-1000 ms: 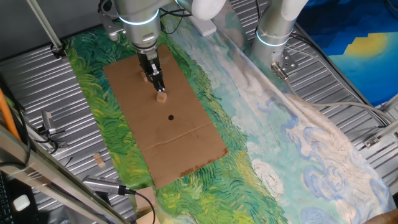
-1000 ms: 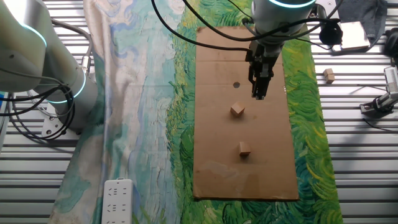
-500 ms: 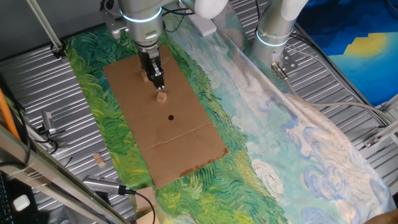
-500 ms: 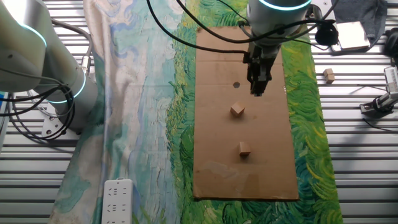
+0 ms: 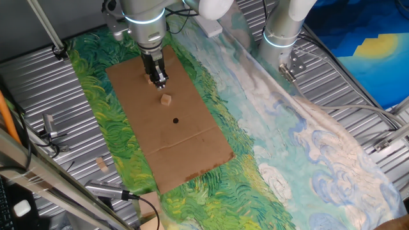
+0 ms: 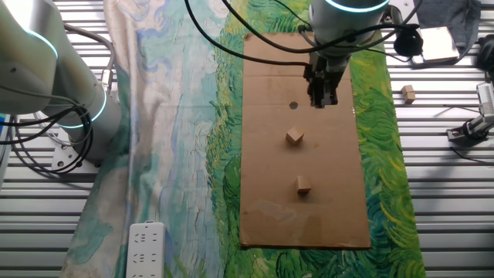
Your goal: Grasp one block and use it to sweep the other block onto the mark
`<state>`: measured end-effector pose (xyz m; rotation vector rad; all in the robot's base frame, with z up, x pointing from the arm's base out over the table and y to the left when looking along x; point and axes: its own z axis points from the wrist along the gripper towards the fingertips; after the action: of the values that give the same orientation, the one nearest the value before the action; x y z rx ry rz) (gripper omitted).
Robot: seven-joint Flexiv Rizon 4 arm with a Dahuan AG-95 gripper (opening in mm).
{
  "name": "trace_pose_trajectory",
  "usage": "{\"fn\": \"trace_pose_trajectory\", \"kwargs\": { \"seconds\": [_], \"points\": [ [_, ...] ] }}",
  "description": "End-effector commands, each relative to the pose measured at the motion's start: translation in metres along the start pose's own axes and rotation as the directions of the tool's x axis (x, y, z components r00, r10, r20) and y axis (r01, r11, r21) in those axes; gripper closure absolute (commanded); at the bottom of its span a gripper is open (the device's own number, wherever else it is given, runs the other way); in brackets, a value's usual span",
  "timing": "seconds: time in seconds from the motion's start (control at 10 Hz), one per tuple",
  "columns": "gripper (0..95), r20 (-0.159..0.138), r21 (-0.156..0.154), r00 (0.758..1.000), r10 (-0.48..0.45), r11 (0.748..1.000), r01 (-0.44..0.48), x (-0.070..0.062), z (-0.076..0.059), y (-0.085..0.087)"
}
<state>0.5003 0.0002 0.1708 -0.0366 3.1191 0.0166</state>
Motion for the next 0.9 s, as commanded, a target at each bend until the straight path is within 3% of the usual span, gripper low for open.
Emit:
{"fn": "trace_pose_trajectory", "kwargs": {
  "seconds": [0.1,0.8,0.9],
  "points": [
    [95.0,0.001,0.001,1.0,-0.001,1.0,0.001,0.0004,0.0008,-0.0002],
    [95.0,0.001,0.001,1.0,-0.002,1.0,0.002,0.0004,0.0008,-0.0002],
    [95.0,0.001,0.001,0.997,-0.075,0.997,0.075,0.0004,0.0008,-0.0002]
  ]
}}
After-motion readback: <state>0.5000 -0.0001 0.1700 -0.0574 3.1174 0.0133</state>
